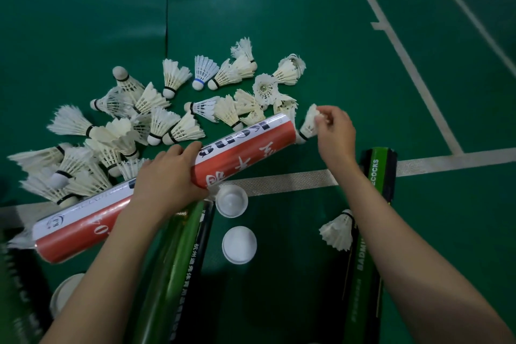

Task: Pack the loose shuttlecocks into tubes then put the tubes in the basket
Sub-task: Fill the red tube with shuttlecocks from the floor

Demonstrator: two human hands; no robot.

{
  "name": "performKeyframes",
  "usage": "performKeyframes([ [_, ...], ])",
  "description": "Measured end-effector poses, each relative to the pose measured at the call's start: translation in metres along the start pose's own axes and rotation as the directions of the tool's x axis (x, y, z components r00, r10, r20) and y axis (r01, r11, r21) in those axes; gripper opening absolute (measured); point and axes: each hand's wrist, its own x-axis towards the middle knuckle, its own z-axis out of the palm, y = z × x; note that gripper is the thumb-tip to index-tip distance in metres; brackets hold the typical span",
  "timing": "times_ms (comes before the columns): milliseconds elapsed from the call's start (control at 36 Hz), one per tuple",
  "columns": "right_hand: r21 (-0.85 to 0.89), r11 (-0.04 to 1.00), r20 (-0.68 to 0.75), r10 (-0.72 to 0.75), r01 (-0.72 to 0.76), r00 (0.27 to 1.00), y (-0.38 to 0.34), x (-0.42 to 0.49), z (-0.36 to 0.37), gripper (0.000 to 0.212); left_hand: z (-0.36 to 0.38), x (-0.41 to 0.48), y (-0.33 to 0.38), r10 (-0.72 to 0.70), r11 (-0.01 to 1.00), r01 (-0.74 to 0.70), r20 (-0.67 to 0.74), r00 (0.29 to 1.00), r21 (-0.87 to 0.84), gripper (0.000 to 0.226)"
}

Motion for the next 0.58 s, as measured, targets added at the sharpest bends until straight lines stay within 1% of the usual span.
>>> performKeyframes([
  [83, 0.247, 0.969, -0.043, 0.000, 0.010, 0.999, -0.018, -0.003, 0.003, 0.017, -0.003, -0.003, -0.008, -0.016, 1.000, 0.016, -0.010, 1.000, 0.000, 0.091],
  [167, 0.437, 0.899, -0.091, 0.016, 0.025, 0.996, -0.030, -0.007, 0.005, 0.012, -0.007, -0.007, -0.014, -0.022, 1.000, 0.022, -0.019, 1.000, -0.021, 0.093],
  [222, 0.545, 0.838, -0.063, 0.056, -0.013, 0.996, -0.036, -0.008, 0.007, 0.010, -0.009, -0.010, -0.018, -0.019, 0.999, 0.018, -0.022, 1.000, -0.036, 0.094],
  [250, 0.578, 0.815, -0.021, 0.062, -0.039, 0.998, -0.038, -0.008, 0.008, 0.010, -0.010, -0.012, -0.019, -0.018, 0.999, 0.017, -0.022, 1.000, -0.043, 0.095],
  [361, 0.564, 0.811, 0.216, 0.036, -0.155, 0.976, -0.046, -0.015, 0.019, 0.015, -0.010, -0.019, -0.025, -0.019, 0.997, 0.018, -0.020, 1.000, -0.073, 0.098],
  [472, 0.476, 0.864, 0.276, 0.033, -0.166, 0.961, -0.051, -0.023, 0.031, 0.025, -0.010, -0.023, -0.027, -0.025, 0.997, 0.023, -0.023, 0.999, -0.078, 0.097],
  [556, 0.402, 0.901, 0.321, 0.026, -0.161, 0.947, -0.054, -0.028, 0.038, 0.046, -0.010, -0.025, -0.027, -0.037, 0.995, 0.034, -0.025, 0.999, -0.092, 0.094],
  [583, 0.387, 0.911, 0.325, 0.008, -0.141, 0.946, -0.055, -0.029, 0.040, 0.049, -0.010, -0.025, -0.026, -0.037, 0.995, 0.035, -0.024, 0.999, -0.091, 0.094],
])
